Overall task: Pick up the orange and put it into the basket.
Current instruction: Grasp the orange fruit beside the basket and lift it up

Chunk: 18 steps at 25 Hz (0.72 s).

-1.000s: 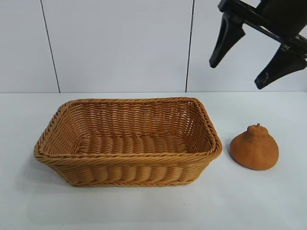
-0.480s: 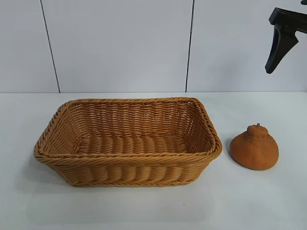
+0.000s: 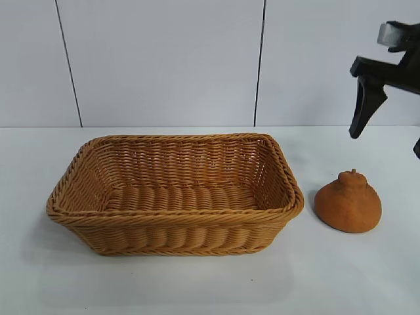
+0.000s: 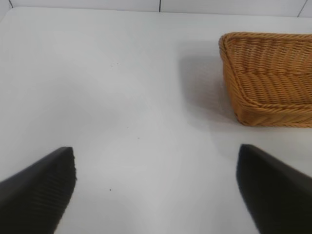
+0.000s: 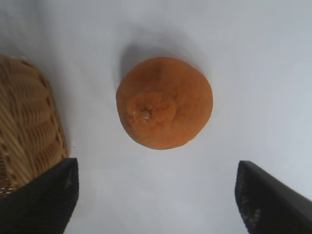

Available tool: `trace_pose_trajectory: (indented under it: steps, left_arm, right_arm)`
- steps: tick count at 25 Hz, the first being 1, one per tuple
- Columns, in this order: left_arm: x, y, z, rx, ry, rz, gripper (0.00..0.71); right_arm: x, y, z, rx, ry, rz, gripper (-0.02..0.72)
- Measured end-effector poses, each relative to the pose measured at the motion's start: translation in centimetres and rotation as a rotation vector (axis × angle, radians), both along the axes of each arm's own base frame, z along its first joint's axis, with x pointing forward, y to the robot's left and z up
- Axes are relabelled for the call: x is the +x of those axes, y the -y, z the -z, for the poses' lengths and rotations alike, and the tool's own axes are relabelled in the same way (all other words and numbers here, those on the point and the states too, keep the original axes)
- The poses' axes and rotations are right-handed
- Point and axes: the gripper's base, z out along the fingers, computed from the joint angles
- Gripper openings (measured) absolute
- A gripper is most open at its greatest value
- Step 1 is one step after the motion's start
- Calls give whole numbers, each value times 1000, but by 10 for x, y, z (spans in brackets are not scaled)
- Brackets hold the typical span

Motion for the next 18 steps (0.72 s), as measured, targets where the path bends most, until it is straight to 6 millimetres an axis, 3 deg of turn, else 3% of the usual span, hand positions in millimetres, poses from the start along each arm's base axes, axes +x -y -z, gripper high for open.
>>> trace_pose_trajectory:
  steps: [9, 13, 16, 18]
  left_arm:
    - [0, 0, 0, 0, 0, 0, 639]
    - [0, 0, 0, 0, 0, 0, 639]
    - [0, 0, 0, 0, 0, 0, 639]
    - [0, 0, 0, 0, 0, 0, 639]
  right_arm:
    - [19, -2, 69, 19, -67, 45, 598]
    - [23, -4, 82, 37, -62, 49, 589]
    - [24, -4, 82, 41, -54, 53, 493]
    - [24, -4, 82, 41, -53, 52, 374]
